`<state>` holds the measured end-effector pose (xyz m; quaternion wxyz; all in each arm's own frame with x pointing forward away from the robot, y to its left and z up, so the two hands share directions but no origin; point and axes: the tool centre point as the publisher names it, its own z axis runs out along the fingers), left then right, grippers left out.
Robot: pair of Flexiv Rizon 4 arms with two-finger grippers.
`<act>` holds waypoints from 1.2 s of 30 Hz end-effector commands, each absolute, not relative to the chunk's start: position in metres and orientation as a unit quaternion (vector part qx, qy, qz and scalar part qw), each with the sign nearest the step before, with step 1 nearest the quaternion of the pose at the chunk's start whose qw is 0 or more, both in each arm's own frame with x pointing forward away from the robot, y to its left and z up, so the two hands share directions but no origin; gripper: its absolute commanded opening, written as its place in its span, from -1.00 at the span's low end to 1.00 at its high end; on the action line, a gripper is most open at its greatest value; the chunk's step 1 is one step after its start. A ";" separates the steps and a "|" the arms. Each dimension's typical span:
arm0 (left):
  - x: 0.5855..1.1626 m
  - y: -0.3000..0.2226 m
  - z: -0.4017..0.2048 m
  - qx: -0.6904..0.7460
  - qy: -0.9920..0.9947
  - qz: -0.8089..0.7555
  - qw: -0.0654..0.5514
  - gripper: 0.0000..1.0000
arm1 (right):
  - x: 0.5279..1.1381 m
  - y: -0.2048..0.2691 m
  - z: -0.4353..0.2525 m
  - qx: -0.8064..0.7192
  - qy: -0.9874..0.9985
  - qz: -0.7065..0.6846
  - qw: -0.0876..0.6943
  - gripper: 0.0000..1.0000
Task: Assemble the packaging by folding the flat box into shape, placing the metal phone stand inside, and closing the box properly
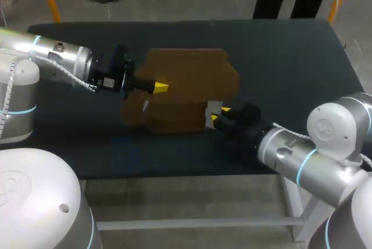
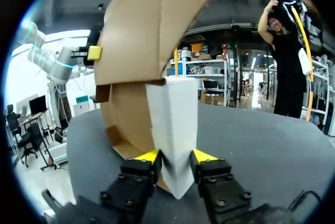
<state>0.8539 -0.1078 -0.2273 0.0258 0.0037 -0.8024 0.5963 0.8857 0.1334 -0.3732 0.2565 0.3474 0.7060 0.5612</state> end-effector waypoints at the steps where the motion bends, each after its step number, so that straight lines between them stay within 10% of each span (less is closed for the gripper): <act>1: 0.853 -0.108 -0.228 0.003 -0.803 0.596 0.027 -1.00 | 0.889 0.139 -0.375 0.444 0.649 0.493 0.372 -0.24; 23: 0.853 -0.108 -0.228 0.003 -0.803 0.596 0.027 -1.00 | 0.892 0.133 -0.373 0.506 0.608 0.453 0.411 -0.44; 31: 0.853 -0.108 -0.228 0.003 -0.803 0.596 0.027 -1.00 | 0.892 0.133 -0.371 0.523 0.602 0.430 0.423 -1.00; 36: 0.853 -0.108 -0.228 0.003 -0.803 0.596 0.027 -1.00 | 0.891 0.132 -0.370 0.528 0.600 0.425 0.424 -1.00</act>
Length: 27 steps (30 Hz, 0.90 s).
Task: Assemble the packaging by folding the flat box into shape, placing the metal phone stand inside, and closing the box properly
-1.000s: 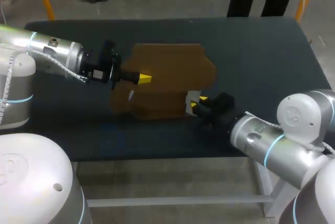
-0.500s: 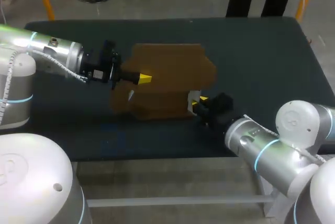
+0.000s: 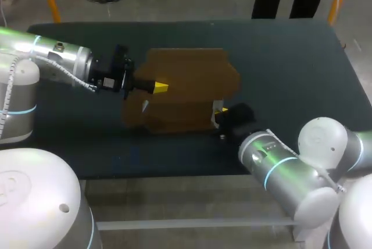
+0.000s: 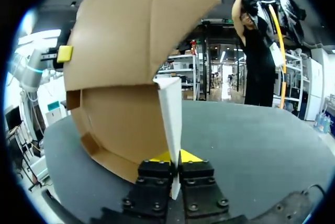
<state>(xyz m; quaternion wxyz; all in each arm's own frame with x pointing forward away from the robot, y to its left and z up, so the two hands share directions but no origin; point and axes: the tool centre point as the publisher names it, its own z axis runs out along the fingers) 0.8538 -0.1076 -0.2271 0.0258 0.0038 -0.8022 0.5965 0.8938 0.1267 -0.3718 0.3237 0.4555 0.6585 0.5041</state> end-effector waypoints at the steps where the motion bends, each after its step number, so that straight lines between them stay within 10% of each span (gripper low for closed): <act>1: 0.853 -0.108 -0.228 0.003 -0.803 0.596 0.027 -1.00 | 0.891 0.132 -0.370 0.529 0.599 0.423 0.426 -1.00; 12: 0.852 -0.108 -0.226 -0.002 -0.805 0.593 0.023 -1.00 | 0.890 0.130 -0.369 0.531 0.601 0.417 0.427 -1.00; 13: 0.851 -0.109 -0.226 -0.002 -0.805 0.593 0.024 -0.88 | 0.890 0.130 -0.369 0.530 0.602 0.417 0.426 -1.00; 15: 0.850 -0.109 -0.226 -0.003 -0.806 0.591 0.023 0.36 | 0.890 0.129 -0.369 0.527 0.606 0.418 0.423 -1.00; 17: 0.849 -0.109 -0.224 -0.005 -0.808 0.589 0.021 1.00 | 0.889 0.128 -0.369 0.523 0.610 0.422 0.420 -1.00; 27: 0.841 -0.104 -0.210 -0.023 -0.812 0.584 -0.007 1.00 | 0.888 0.119 -0.363 0.501 0.625 0.453 0.392 -1.00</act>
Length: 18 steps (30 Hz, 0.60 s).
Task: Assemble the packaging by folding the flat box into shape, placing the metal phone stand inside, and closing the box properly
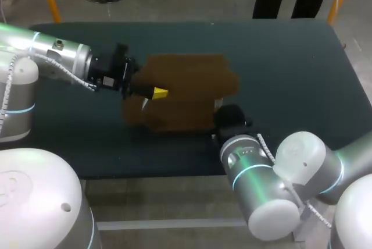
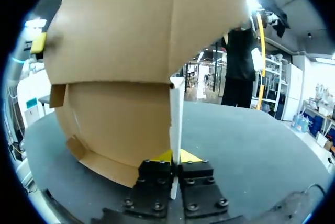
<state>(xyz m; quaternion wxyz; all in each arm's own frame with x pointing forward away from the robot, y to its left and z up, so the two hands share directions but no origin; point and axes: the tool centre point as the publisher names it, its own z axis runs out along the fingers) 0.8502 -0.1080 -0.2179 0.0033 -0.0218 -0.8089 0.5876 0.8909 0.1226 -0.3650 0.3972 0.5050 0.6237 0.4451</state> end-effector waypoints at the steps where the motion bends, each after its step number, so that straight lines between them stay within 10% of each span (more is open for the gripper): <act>1: 0.840 -0.103 -0.209 -0.025 -0.812 0.583 -0.011 1.00 | 0.888 0.117 -0.363 0.499 0.626 0.456 0.389 -1.00; 18: 0.803 -0.086 -0.181 -0.043 -0.831 0.551 -0.057 1.00 | 0.882 0.090 -0.348 0.455 0.657 0.517 0.308 -1.00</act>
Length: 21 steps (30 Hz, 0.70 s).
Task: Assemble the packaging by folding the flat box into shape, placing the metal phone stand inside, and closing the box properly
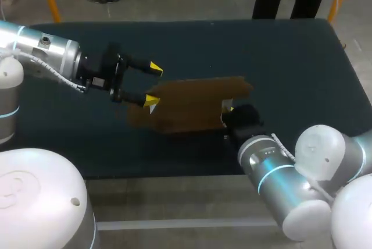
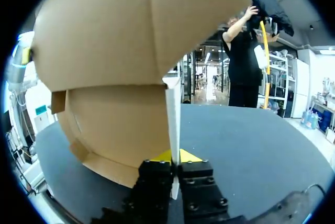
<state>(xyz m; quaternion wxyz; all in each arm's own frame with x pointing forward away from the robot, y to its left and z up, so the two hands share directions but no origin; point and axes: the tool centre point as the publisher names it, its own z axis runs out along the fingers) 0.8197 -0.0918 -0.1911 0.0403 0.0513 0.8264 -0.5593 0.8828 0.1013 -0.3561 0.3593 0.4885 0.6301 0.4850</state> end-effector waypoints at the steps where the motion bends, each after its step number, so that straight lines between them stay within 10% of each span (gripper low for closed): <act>1: 0.802 -0.086 -0.180 0.044 0.832 -0.550 0.059 1.00 | 0.881 0.089 -0.348 0.454 0.657 0.519 0.305 -1.00; 21: 0.764 -0.065 -0.160 0.070 0.849 -0.512 0.109 1.00 | 0.889 0.082 -0.342 0.378 0.716 0.553 0.198 -1.00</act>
